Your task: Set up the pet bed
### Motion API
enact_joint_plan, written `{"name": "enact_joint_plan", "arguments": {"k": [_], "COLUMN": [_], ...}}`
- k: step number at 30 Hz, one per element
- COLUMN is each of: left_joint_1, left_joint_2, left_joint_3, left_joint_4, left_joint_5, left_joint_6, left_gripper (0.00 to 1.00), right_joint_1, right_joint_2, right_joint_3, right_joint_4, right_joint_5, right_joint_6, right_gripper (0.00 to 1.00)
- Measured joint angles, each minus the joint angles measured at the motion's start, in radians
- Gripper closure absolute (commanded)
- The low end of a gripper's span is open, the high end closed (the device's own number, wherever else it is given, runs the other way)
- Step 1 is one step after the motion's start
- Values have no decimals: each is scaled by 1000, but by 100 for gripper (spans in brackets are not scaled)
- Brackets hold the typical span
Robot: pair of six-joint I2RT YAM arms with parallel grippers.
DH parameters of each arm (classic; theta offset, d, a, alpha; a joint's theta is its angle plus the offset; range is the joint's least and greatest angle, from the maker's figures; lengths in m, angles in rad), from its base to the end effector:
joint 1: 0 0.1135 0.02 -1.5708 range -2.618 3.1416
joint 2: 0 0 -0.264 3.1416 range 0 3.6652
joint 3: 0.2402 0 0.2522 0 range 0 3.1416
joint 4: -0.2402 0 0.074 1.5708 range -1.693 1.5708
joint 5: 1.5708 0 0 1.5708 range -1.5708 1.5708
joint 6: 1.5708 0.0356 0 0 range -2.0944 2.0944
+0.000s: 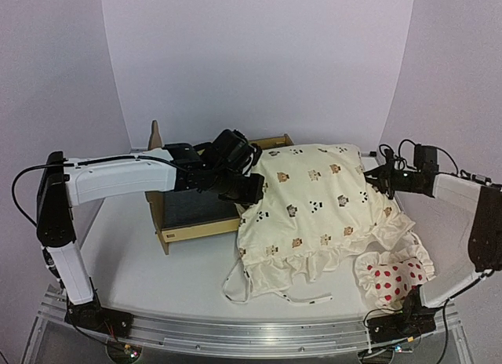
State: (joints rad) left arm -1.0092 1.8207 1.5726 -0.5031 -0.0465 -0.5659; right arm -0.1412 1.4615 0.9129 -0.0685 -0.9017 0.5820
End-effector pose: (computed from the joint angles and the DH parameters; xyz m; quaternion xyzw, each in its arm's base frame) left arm 0.2238 -0.3525 0.2925 0.1926 0.8966 -0.2672 0.2962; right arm 0.3107 -0.0160 0.2438 0.0958 0.8187 0.4681 0.3185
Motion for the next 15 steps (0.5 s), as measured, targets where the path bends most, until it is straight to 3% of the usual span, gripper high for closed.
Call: {"name": "enact_joint_plan", "arguments": {"k": [8,15], "left_joint_1": [20,158], "left_joint_2": [-111,-184], "left_joint_3": [75,185], "left_joint_4": [-99,-162], "left_joint_5": [-126,-152], "left_joint_6": [45,94], "left_gripper": [97,97], "right_joint_1": [226,364], "right_joint_2": [-108,20], "right_joint_3": [170,378], "right_joint_4": [-140,-187], "right_joint_5": [237,373], "right_joint_6": [34,64], "right_gripper": [100,100]}}
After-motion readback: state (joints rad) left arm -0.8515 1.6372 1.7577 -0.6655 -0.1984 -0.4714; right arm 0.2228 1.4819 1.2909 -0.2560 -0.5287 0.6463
